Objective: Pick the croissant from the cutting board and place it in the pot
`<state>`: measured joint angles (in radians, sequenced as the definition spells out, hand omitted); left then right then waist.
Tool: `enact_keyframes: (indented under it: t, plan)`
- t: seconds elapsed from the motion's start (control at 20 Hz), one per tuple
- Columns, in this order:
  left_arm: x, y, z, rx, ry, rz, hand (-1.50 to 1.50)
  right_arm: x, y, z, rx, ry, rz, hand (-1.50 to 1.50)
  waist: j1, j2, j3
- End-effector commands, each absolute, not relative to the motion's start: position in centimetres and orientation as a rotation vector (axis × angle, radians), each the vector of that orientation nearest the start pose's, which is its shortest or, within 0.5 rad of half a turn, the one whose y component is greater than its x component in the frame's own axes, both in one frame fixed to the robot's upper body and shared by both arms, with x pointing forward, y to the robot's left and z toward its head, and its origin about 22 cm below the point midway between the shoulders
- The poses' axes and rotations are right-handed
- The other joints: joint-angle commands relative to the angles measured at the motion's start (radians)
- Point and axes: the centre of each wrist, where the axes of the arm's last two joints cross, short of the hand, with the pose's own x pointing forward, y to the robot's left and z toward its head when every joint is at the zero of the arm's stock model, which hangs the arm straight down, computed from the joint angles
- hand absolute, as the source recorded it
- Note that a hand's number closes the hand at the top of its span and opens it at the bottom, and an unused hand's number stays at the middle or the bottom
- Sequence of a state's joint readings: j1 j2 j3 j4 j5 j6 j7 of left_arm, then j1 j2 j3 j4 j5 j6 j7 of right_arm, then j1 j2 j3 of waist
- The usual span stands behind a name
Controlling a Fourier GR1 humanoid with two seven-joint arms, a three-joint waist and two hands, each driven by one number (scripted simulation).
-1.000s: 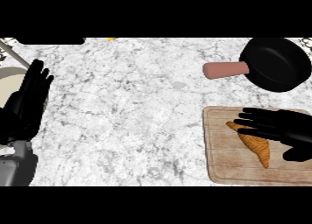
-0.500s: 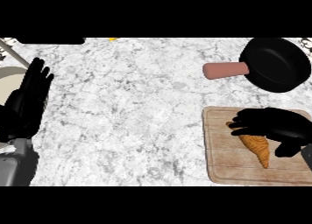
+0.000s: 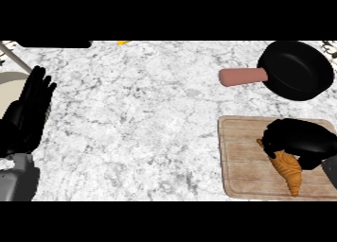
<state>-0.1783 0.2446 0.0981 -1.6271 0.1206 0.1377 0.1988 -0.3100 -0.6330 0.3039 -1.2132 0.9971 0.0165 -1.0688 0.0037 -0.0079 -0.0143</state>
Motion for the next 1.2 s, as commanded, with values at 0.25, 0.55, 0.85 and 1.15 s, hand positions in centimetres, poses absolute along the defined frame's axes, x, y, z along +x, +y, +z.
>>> enact_keyframes:
  t: [0.25,0.55,0.85,1.15]
  plan:
    - [29.5,27.7,9.0,0.202,-1.605,0.076,0.00,30.4,-28.0,1.9,0.302,2.411,-2.779,1.50,-0.012,0.008,0.013]
    - [28.0,28.9,7.9,0.229,-1.599,0.085,0.00,30.4,-23.4,1.0,0.599,2.726,-3.083,1.50,-0.026,-0.008,0.006]
    - [27.8,28.8,7.7,0.238,-1.571,0.111,0.00,30.9,-18.2,7.8,1.019,3.399,-2.365,1.50,-0.056,-0.017,0.011]
    - [27.2,28.4,8.5,0.229,-1.607,0.092,0.00,29.1,-17.6,16.1,1.618,3.624,-1.485,1.50,-0.030,-0.013,0.013]
